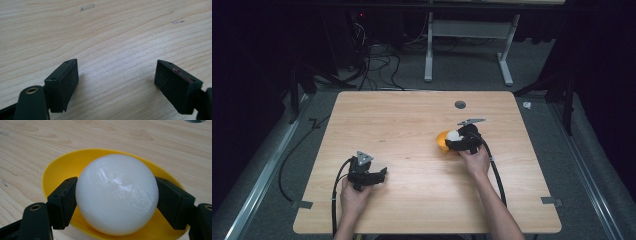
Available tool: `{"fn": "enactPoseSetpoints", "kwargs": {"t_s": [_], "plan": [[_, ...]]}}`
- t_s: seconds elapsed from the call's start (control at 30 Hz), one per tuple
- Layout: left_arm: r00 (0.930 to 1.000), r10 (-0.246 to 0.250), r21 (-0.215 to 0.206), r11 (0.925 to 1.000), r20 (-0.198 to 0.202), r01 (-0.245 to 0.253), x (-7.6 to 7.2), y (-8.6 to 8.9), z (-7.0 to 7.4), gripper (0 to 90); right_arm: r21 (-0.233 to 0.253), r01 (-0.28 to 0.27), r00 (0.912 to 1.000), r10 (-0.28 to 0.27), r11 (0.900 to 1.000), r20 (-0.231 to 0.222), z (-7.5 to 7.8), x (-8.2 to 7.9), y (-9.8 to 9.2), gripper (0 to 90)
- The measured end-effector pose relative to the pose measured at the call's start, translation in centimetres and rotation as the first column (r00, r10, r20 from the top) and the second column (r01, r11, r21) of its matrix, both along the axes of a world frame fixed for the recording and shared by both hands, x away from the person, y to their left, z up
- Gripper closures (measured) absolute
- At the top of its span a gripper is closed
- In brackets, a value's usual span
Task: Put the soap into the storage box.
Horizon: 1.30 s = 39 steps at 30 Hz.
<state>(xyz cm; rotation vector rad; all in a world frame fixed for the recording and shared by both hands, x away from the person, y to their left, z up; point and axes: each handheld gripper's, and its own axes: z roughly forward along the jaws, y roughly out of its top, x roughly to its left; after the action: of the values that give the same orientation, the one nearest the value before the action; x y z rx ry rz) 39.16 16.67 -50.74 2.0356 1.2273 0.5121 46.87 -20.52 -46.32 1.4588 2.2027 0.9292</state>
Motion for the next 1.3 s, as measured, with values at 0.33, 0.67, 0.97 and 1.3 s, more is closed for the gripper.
{"fn": "enactPoseSetpoints", "kwargs": {"t_s": [0.33, 0.67, 0.97, 1.3], "plan": [[1.0, -0.001, 0.001, 1.0, -0.001, 0.001, 0.0, 0.0, 0.0, 20.1, 0.032, -0.01, 0.999, 0.009, 0.999, 0.043, 1.0, -0.4, -0.3, 24.0], [1.0, -0.001, 0.001, 1.0, -0.001, 0.001, 0.0, 0.0, 0.0, 20.1, 0.052, -0.008, 0.9976, 0.004, 0.999, 0.069, 1.9, -0.9, -0.9, 24.9], [1.0, -0.001, 0.001, 1.0, -0.001, 0.001, 0.0, 0.0, 0.0, 20.1, 0.067, -0.011, 0.9957, 0.005, 0.998, 0.092, 2.5, -1.3, -1.2, 25.5], [1.0, -0.001, 0.001, 1.0, -0.001, 0.001, 0.0, 0.0, 0.0, 20.1, 0.069, -0.005, 0.9939, -0.003, 0.998, 0.11, 3.1, -1.9, -1.9, 25.8]]}}
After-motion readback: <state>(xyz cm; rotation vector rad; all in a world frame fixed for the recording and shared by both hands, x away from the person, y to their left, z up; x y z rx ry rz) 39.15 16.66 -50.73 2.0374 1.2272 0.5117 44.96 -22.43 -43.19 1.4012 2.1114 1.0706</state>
